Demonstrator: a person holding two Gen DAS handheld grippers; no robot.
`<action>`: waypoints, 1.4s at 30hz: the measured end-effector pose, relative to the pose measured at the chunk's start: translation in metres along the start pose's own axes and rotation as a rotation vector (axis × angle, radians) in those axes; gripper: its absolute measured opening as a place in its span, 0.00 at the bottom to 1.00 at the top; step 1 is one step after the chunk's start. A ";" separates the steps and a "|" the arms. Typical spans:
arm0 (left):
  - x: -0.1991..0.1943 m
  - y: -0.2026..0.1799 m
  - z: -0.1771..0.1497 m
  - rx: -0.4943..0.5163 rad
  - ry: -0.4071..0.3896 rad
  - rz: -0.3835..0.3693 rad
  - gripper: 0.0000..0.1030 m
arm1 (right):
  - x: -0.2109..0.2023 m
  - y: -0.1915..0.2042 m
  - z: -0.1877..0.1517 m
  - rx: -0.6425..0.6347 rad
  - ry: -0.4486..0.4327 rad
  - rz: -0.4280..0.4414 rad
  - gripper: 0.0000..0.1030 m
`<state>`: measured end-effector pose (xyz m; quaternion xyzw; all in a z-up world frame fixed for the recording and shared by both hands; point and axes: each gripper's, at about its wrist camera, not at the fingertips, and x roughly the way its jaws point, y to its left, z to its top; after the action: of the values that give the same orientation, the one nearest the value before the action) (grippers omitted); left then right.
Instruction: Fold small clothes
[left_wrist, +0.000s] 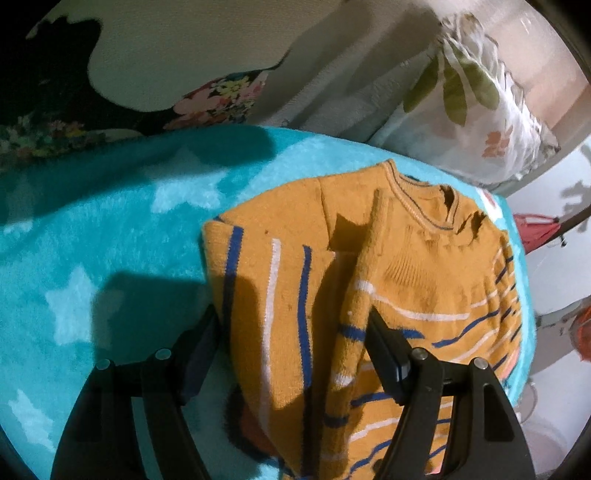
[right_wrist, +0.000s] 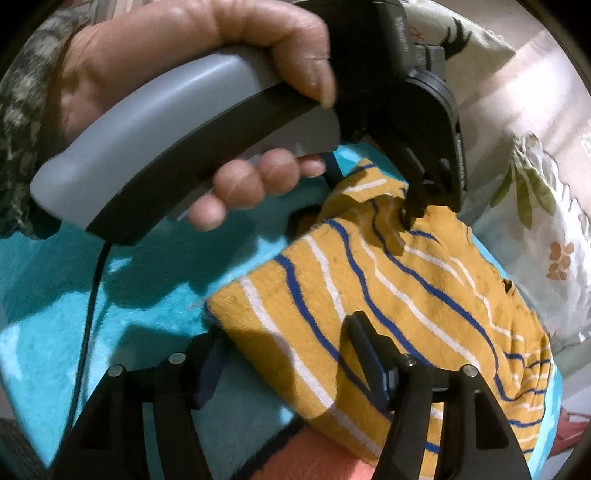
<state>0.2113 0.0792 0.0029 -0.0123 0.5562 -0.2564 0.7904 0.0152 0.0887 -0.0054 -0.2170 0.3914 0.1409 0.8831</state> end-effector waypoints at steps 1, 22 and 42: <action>0.001 -0.003 -0.001 0.014 -0.004 0.018 0.71 | 0.000 0.000 -0.001 0.008 -0.004 -0.003 0.71; 0.005 -0.004 -0.003 0.044 -0.011 0.046 0.71 | -0.007 -0.003 -0.018 0.042 -0.043 -0.048 0.84; 0.001 -0.001 -0.010 0.058 -0.069 0.040 0.72 | -0.074 -0.076 -0.038 0.180 -0.028 0.033 0.76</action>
<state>0.2029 0.0809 -0.0014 0.0131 0.5212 -0.2559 0.8141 -0.0257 -0.0016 0.0479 -0.1283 0.3937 0.1227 0.9020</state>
